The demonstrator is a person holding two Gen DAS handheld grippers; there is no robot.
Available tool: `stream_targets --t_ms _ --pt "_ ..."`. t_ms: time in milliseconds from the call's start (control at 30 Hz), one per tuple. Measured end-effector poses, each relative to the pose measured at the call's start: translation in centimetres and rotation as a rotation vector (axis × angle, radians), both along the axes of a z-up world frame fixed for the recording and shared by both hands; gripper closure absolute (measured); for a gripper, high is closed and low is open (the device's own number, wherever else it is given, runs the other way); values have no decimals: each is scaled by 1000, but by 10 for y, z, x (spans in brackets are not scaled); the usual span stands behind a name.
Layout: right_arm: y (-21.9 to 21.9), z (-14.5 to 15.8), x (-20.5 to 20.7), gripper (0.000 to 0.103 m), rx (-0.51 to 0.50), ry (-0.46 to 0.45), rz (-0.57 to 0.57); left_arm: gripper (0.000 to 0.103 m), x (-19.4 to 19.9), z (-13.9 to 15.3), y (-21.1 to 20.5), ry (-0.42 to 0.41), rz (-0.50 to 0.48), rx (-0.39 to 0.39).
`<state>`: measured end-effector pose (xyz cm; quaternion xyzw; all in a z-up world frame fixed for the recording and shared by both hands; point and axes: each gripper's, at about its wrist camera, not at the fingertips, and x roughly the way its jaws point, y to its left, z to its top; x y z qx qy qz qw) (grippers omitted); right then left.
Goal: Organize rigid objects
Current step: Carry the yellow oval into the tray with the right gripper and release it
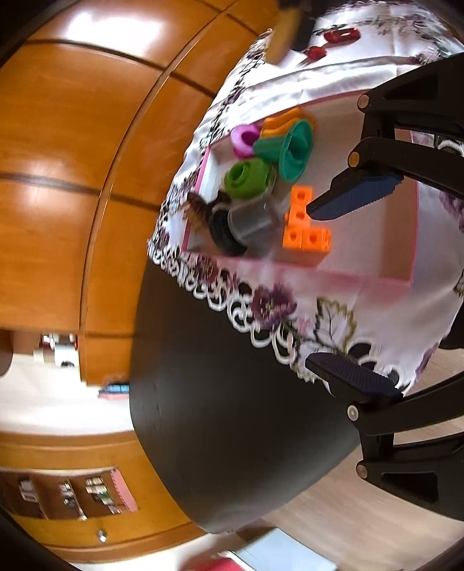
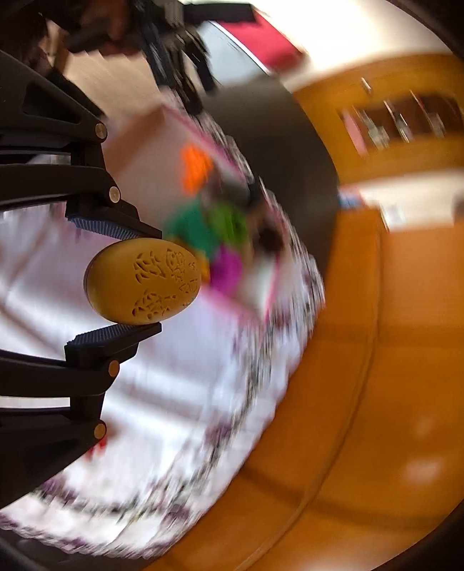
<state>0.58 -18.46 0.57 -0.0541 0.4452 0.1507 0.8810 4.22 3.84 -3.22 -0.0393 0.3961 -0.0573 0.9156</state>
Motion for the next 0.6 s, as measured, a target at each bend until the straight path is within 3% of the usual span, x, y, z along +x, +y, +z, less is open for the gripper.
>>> stream_targets --t_ms 100,200,333,400,600 --pt "47 -24 10 60 1 73 92 26 1 -2 8 5 20 -7" --pt "70 -49 28 59 -37 108 83 26 2 -4 14 11 33 -17" --pt "72 -82 56 59 -97 132 -29 26 2 -6 15 17 31 -21" --pt "65 -91 63 59 -60 133 -76 26 1 -7 14 23 25 -26" --pt "63 -90 64 59 -24 126 -94 26 1 -9 9 25 15 -21"
